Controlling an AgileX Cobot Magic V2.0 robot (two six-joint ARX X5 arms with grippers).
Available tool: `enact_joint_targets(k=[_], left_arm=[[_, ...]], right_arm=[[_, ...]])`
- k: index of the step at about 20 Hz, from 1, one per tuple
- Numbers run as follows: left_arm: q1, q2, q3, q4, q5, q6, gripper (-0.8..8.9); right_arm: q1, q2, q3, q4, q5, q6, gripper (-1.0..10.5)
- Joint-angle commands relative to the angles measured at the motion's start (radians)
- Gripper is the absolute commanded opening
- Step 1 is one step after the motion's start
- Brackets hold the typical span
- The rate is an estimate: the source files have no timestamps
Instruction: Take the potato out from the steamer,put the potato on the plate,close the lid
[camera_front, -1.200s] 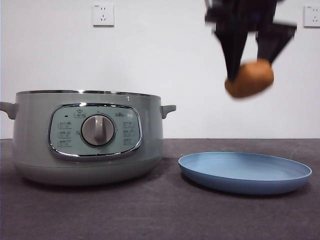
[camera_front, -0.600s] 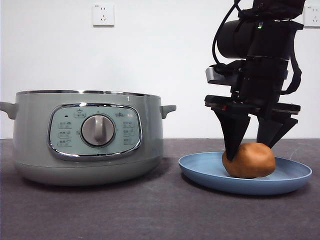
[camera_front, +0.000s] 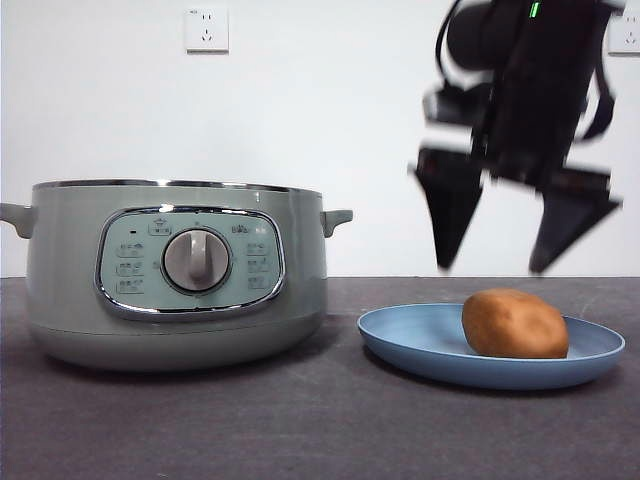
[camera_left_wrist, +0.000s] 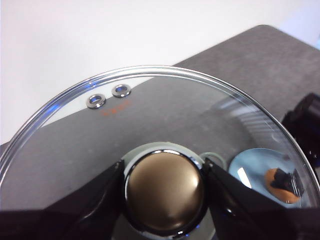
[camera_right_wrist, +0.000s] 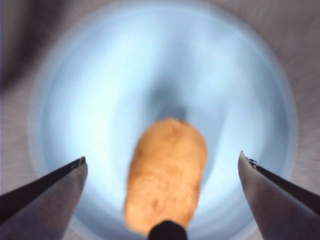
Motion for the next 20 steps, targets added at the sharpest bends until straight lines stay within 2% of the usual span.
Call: enact_joint_targets(k=[1,4,10,15,20], left_arm=[[-0.002,0.018,0.013,-0.055,-0.001,0.003,-0.08],[-0.002,0.058,0.013,-0.048,-0.001,0.031,-0.08],[-0.002,0.108,-0.044,0.042,0.000,0.031,-0.08],[-0.013,0.105,-0.302,0.245,-0.001,0.020,-0.08],[-0.052,0.101,-0.556,0.453,-0.002,-0.009,-0.08]], right_arm=[[0.001,-0.101,0.018,-0.028,-0.001,0.008,5.0],[0.001,-0.229,0.018,-0.050,-0.001,0.011,5.0],[0.001,-0.447,0.018,-0.057,0.000,0.011,5.0],[0.001,-0.628,0.018,-0.067,0.006,0.011,5.0],[0.000,-0.668,0.018,-0.124,0.035,0.010,5.0]])
